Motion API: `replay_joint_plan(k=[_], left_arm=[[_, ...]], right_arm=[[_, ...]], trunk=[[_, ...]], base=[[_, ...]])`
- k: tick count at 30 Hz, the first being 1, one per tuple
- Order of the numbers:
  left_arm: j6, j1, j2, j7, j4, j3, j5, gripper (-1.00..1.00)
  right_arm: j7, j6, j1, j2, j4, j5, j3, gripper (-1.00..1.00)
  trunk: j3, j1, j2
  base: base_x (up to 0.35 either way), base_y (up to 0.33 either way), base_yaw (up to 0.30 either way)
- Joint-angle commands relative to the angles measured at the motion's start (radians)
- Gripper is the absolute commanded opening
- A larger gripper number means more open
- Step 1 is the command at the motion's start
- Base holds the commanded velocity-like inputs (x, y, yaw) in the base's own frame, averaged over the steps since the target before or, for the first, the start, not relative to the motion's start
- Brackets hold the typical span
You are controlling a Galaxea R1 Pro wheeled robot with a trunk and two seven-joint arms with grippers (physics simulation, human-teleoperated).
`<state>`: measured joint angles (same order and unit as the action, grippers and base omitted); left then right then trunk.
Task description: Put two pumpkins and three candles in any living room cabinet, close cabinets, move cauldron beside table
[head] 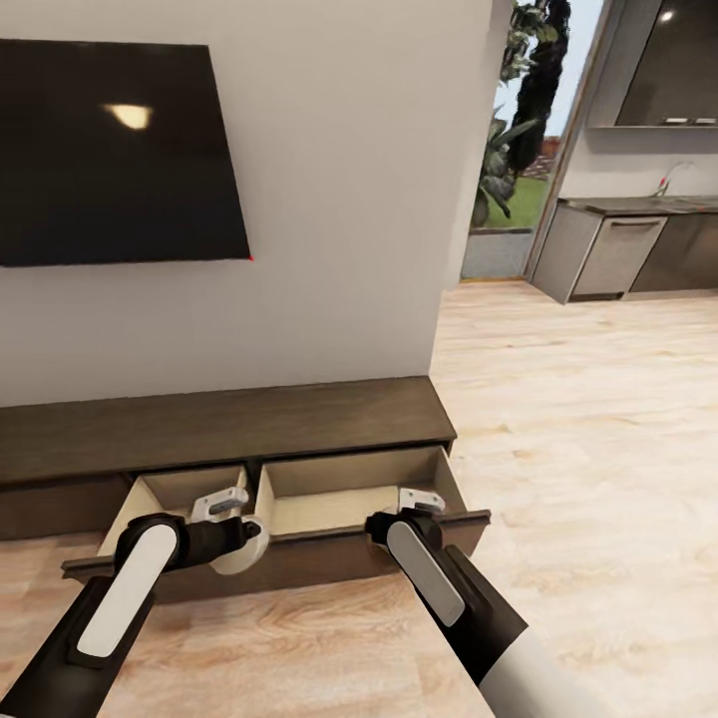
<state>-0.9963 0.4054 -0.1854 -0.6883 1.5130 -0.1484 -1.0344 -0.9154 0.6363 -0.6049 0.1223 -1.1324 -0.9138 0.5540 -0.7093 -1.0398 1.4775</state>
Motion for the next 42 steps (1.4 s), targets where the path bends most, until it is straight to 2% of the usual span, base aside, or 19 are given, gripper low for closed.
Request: replay_joint_plan(k=[1, 8, 15, 31, 34, 36, 39, 42], left_arm=[[0.000, 0.001, -0.001, -0.010, 0.001, -0.002, -0.012, -1.00], [0.000, 0.001, 0.000, -0.010, 0.001, -0.002, -0.012, -1.00], [0.000, 0.001, -0.001, -0.010, 0.000, -0.002, -0.012, -1.00], [0.000, 0.001, 0.003, -0.010, -0.004, -0.002, -0.012, -1.00], [0.000, 0.001, 0.006, -0.010, -0.009, -0.003, -0.013, -1.00], [0.001, 0.001, 0.008, -0.010, -0.012, -0.004, -0.013, -1.00], [0.001, 0.001, 0.008, -0.010, -0.013, -0.005, -0.013, -1.00], [0.001, 0.001, 0.009, -0.009, -0.014, -0.005, -0.014, -1.00]], right_arm=[[-0.010, 0.003, -0.001, 0.000, -0.002, -0.005, 0.001, -1.00], [-0.010, 0.003, -0.001, 0.000, -0.004, -0.005, 0.002, -1.00], [-0.010, 0.003, -0.001, -0.001, -0.004, -0.005, 0.025, -1.00], [-0.009, 0.002, -0.001, 0.000, -0.007, -0.005, 0.027, -1.00], [0.016, -0.001, -0.002, 0.001, 0.000, -0.007, 0.029, -1.00], [0.030, -0.003, -0.014, 0.016, 0.024, -0.015, 0.031, -1.00], [0.035, -0.005, -0.052, 0.045, 0.119, -0.027, 0.033, -1.00], [0.037, -0.009, -0.067, 0.052, 0.156, -0.064, 0.033, -1.00]], trunk=[[-0.001, -0.001, 0.000], [-0.001, -0.001, 0.000], [-0.001, -0.001, 0.000], [-0.001, -0.001, 0.000], [-0.001, -0.001, 0.000], [-0.001, -0.001, 0.000], [-0.001, -0.001, 0.000], [-0.001, -0.001, 0.000]], base=[[0.333, -0.086, 0.096], [0.319, -0.123, 0.031], [0.272, -0.141, 0.124], [0.260, -0.096, 0.004], [0.114, -0.070, 0.000], [0.029, -0.018, 0.000], [0.008, -0.005, 0.000], [0.001, -0.001, 0.000]])
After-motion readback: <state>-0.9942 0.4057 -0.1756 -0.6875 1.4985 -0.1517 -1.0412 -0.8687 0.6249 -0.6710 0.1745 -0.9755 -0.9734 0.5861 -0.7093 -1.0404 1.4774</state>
